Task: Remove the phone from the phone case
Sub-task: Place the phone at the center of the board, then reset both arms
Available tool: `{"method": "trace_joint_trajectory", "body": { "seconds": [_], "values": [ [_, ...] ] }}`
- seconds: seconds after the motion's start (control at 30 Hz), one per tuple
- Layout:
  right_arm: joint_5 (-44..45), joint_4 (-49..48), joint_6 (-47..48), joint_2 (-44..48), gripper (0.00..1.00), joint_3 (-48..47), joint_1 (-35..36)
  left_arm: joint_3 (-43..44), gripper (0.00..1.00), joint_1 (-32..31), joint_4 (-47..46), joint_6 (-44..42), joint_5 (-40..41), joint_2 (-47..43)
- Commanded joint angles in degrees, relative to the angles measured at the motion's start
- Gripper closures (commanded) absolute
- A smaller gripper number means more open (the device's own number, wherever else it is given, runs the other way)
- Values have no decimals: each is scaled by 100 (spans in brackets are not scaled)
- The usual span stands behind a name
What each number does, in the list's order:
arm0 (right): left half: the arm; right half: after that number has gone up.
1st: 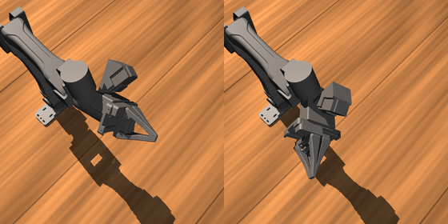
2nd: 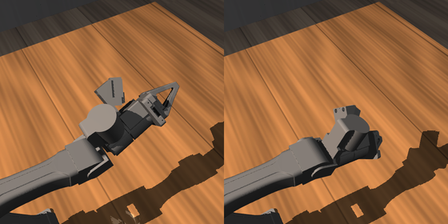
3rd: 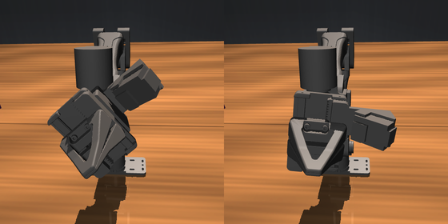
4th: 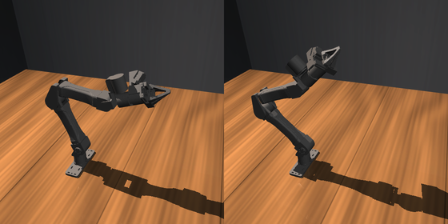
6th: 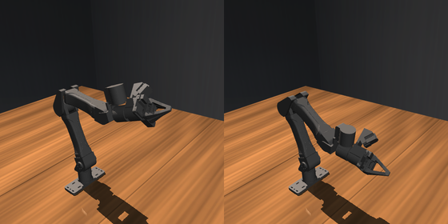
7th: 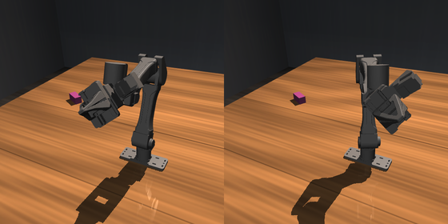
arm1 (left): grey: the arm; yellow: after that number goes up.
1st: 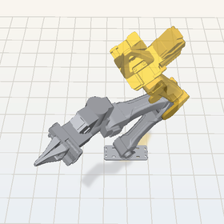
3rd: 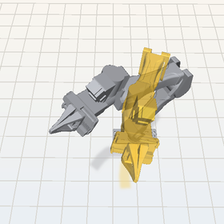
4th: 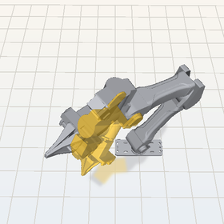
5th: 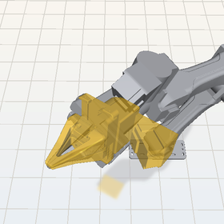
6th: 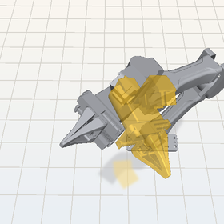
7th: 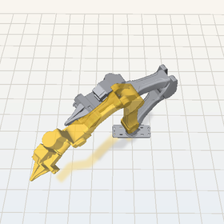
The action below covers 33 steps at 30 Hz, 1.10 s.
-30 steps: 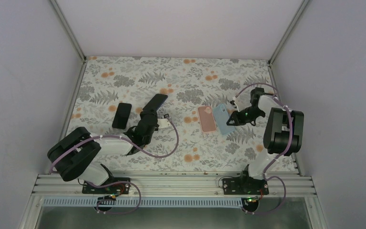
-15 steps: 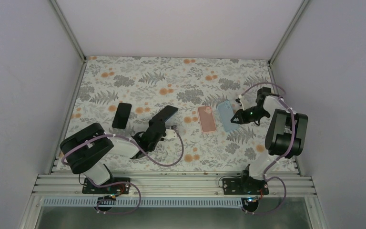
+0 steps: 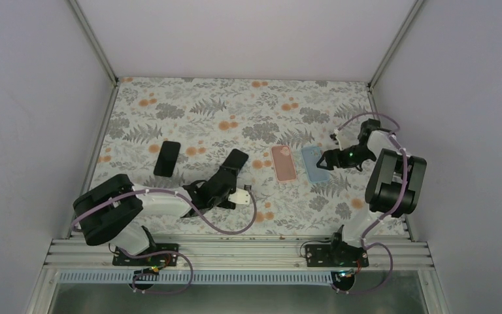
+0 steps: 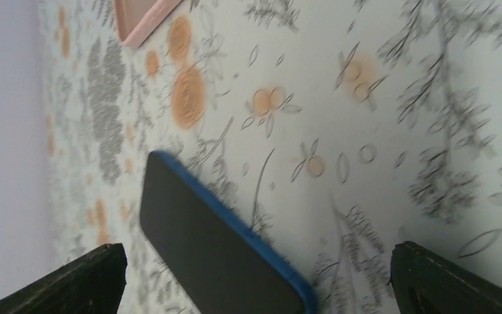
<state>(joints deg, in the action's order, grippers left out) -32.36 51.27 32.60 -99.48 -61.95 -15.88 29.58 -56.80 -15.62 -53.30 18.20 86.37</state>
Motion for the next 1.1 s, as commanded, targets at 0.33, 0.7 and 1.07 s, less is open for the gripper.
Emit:
{"method": "trace_joint_trajectory", "body": {
  "seconds": [0.33,0.7,1.07],
  "values": [
    [-1,179,-480,2028,0,-1649,40,4235,0,1491,4347,1770,-4158,130],
    [-19,-3176,-2292,3769,0,597,33,6401,0,3264,6012,2127,-5271,676],
    [528,-3641,-2061,3967,0,1050,82,6830,0,3511,6136,2442,-5280,888]
  ]
}}
